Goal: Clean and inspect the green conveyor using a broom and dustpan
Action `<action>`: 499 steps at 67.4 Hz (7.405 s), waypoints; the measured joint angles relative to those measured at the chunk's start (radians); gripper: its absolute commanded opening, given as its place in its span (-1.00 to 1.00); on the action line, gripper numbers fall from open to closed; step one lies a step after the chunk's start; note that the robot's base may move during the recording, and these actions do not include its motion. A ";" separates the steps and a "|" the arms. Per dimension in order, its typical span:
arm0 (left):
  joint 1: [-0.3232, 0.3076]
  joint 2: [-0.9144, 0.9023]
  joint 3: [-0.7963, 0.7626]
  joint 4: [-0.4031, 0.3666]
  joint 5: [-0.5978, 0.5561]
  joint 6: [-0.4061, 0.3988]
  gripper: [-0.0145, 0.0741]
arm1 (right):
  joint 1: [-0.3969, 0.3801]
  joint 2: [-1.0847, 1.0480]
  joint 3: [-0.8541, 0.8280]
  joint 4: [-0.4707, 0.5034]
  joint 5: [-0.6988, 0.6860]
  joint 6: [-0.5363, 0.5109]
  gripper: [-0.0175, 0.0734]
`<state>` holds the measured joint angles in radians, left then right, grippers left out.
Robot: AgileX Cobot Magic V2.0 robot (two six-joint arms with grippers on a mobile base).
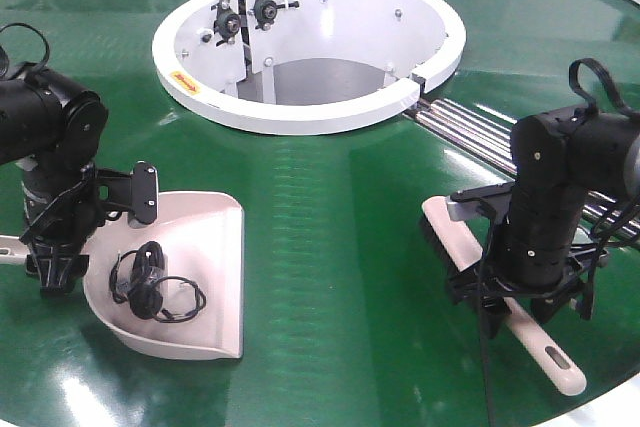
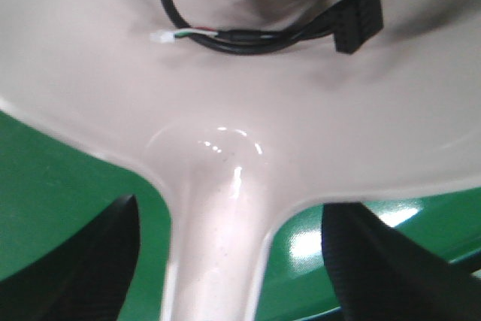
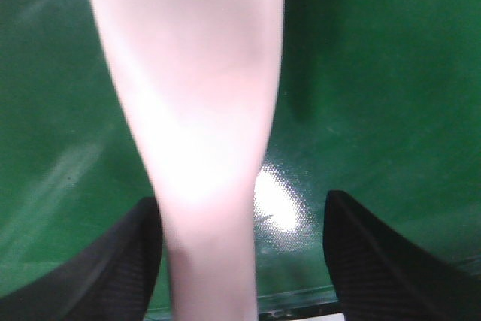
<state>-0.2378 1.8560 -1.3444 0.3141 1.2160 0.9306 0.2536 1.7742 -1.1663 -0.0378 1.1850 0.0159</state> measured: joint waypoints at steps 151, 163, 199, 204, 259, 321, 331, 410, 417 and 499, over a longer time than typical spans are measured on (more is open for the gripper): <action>0.000 -1.515 0.857 -0.560 -0.750 -0.605 0.41 | 0.000 -1.625 0.721 -0.019 -0.693 -0.004 0.39; 0.000 -1.693 1.039 -0.560 -0.851 -0.605 0.41 | 0.000 -1.730 0.889 -0.031 -0.863 -0.008 0.39; 0.000 -1.679 1.152 -0.560 -0.972 -0.605 -0.69 | 0.000 -1.733 1.002 -0.033 -0.970 -0.007 -0.64; 0.000 -1.678 1.152 -0.560 -0.977 -0.605 -0.69 | 0.000 -1.733 1.002 -0.033 -0.966 -0.002 -0.64; 0.000 -1.695 1.216 -0.542 -1.009 -0.624 -0.69 | 0.000 -1.733 1.002 -0.033 -0.963 -0.001 -0.64; 0.230 -1.867 1.371 -0.272 -1.191 -0.993 -0.69 | 0.000 -1.733 1.002 -0.033 -0.961 -0.001 -0.64; 0.231 -1.867 1.371 -0.271 -1.190 -0.995 -0.69 | 0.000 -1.733 1.002 -0.033 -0.961 -0.001 -0.64; 0.231 -1.867 1.371 -0.271 -1.190 -0.996 -0.69 | -0.276 -1.780 1.132 -0.033 -0.961 0.014 -0.64; 0.231 -1.867 1.371 -0.271 -1.189 -0.996 -0.69 | -0.276 -1.785 1.186 -0.033 -0.975 0.016 -0.64; 0.231 -1.867 1.371 -0.271 -1.186 -0.996 -0.69 | -0.276 -1.785 1.194 -0.033 -1.085 0.023 -0.64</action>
<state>-0.0071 -0.0108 0.0270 0.0434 0.0300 -0.0652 -0.0224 -0.0104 0.0282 -0.0709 0.1005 0.0391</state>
